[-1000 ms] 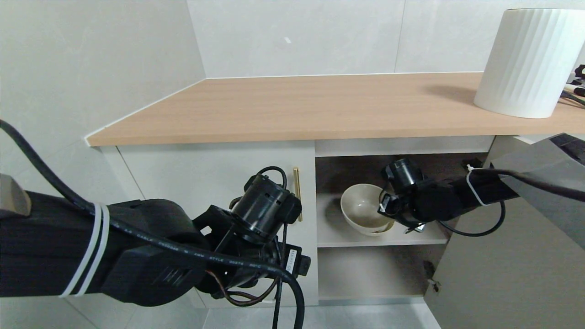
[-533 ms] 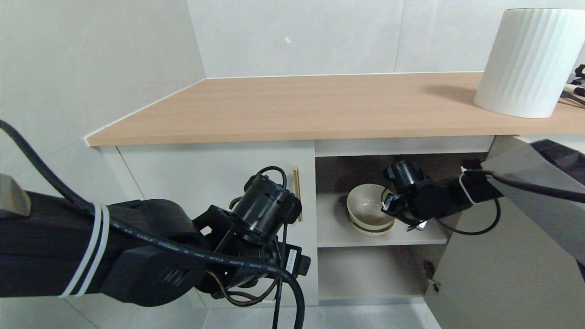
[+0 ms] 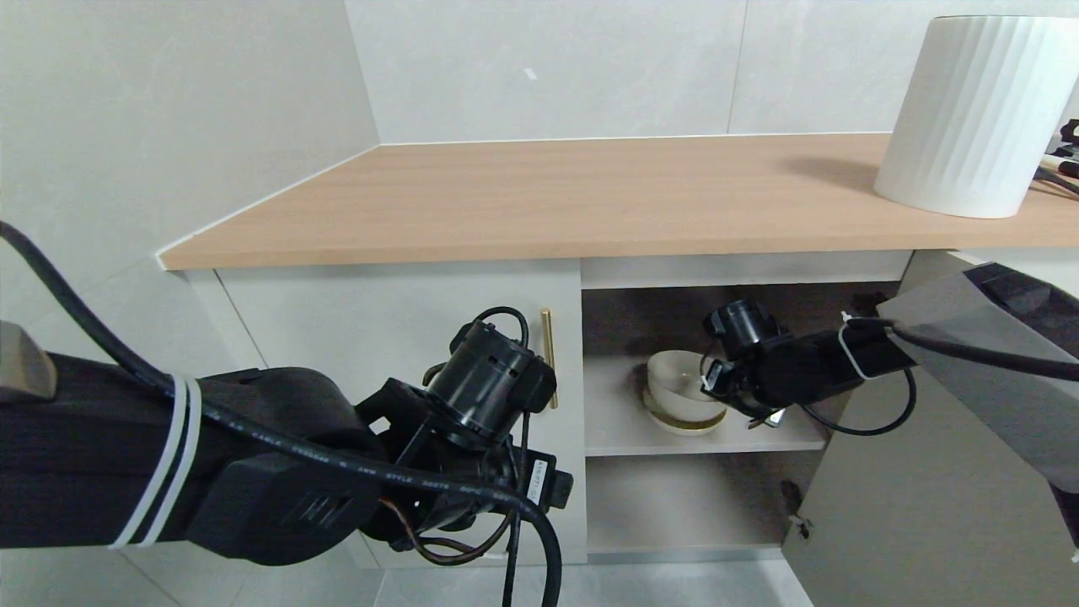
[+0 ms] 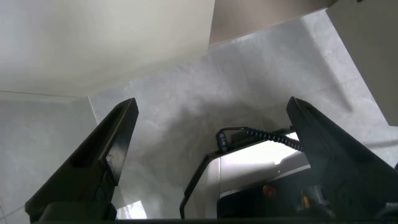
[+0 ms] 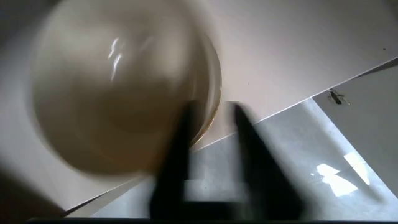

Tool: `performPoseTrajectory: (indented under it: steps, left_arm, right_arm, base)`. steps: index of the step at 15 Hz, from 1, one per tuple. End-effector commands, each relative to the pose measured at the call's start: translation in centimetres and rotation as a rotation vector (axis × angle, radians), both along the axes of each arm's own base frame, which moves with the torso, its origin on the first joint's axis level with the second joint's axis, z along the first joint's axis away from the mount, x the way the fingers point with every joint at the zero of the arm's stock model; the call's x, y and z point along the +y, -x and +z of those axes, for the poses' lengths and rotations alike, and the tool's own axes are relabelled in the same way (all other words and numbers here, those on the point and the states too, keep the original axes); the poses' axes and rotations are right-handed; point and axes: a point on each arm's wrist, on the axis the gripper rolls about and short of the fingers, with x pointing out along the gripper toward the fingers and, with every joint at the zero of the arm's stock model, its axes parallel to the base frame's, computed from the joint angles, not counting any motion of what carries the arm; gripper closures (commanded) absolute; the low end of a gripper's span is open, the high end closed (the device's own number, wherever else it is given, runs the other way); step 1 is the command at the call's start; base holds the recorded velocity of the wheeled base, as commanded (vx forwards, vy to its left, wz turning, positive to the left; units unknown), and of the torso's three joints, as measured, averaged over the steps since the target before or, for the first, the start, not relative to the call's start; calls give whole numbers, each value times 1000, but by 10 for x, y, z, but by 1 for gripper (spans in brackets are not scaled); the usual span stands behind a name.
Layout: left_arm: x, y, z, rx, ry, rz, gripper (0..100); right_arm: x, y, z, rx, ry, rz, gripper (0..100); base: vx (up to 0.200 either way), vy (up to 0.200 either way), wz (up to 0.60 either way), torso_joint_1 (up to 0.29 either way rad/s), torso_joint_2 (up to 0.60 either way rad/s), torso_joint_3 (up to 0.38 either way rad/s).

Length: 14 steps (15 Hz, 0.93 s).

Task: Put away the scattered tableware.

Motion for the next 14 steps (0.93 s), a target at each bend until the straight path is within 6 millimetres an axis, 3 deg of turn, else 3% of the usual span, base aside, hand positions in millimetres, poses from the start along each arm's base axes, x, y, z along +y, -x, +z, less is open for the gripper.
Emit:
performPoseTrajectory:
  steps: [1, 6, 7, 9, 10, 14]
  left_arm:
    - [0, 0, 0, -1, 0, 0, 0]
    - [0, 0, 0, 6, 16, 16, 0]
    - [0, 0, 0, 6, 16, 18, 0]
    - [1, -1, 1, 5, 18, 22, 0]
    - [2, -1, 2, 2, 24, 27, 0]
    - [9, 0, 8, -11, 35, 42, 0]
  right_arm:
    - [0, 0, 1, -1, -2, 2, 0]
    - [3, 11, 14, -7, -11, 23, 0]
    - [13, 31, 25, 0, -10, 78, 0]
    - [17, 51, 37, 9, 9, 153, 0]
    - [22, 73, 56, 1, -1, 235, 0]
    - [21, 118, 84, -19, 20, 384, 0]
  base:
    - [0, 0, 0, 0, 0, 0]
    - [0, 0, 0, 0, 0, 0]
    - [0, 0, 0, 0, 0, 0]
    - [0, 0, 0, 0, 0, 0]
    - [0, 0, 0, 0, 0, 0]
    - [0, 0, 0, 0, 0, 0]
